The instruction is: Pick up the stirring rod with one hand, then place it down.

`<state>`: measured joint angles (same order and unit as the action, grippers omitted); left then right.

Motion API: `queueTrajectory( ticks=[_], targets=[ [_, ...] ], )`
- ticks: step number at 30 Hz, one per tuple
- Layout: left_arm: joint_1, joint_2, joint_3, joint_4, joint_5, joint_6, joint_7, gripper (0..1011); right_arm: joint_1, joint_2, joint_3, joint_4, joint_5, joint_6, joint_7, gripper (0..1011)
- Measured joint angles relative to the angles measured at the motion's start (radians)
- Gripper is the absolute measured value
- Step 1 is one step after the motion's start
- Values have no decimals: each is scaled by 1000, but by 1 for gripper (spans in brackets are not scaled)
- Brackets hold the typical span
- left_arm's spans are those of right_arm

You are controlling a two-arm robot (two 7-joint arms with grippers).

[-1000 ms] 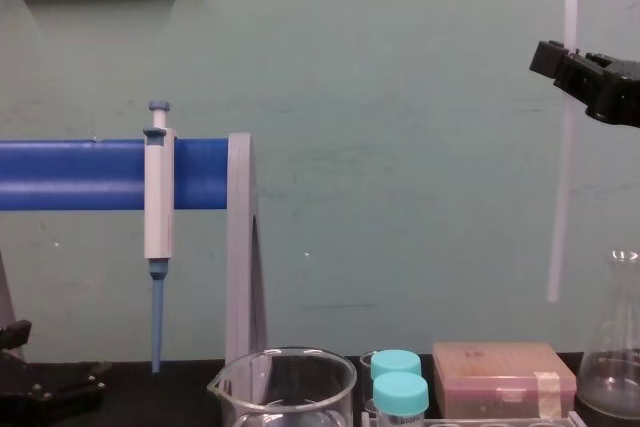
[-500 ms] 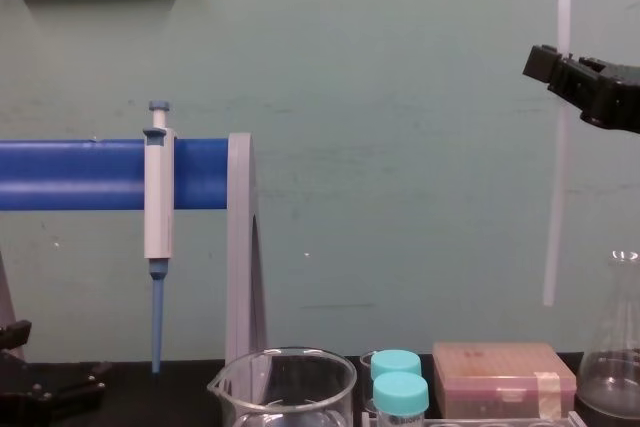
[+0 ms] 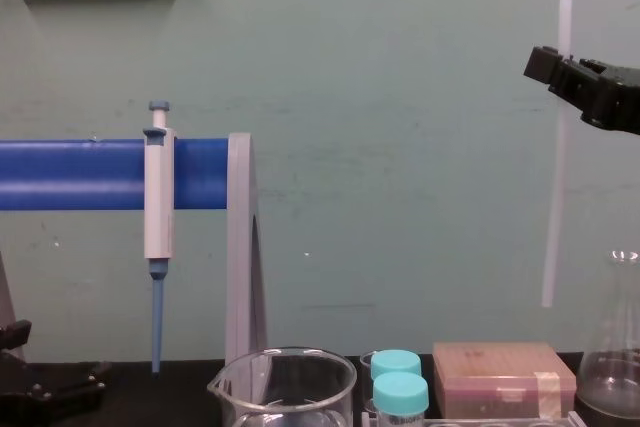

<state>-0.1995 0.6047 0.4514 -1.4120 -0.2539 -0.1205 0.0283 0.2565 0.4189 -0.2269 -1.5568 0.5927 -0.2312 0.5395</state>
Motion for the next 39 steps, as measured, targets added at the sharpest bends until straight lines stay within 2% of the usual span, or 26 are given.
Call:
queueTrajectory(
  ticks=[39],
  targets=[
    [0,0,0,0,0,0,0,1000,-8,3,-4,-6,6,8,-9,71]
  ],
)
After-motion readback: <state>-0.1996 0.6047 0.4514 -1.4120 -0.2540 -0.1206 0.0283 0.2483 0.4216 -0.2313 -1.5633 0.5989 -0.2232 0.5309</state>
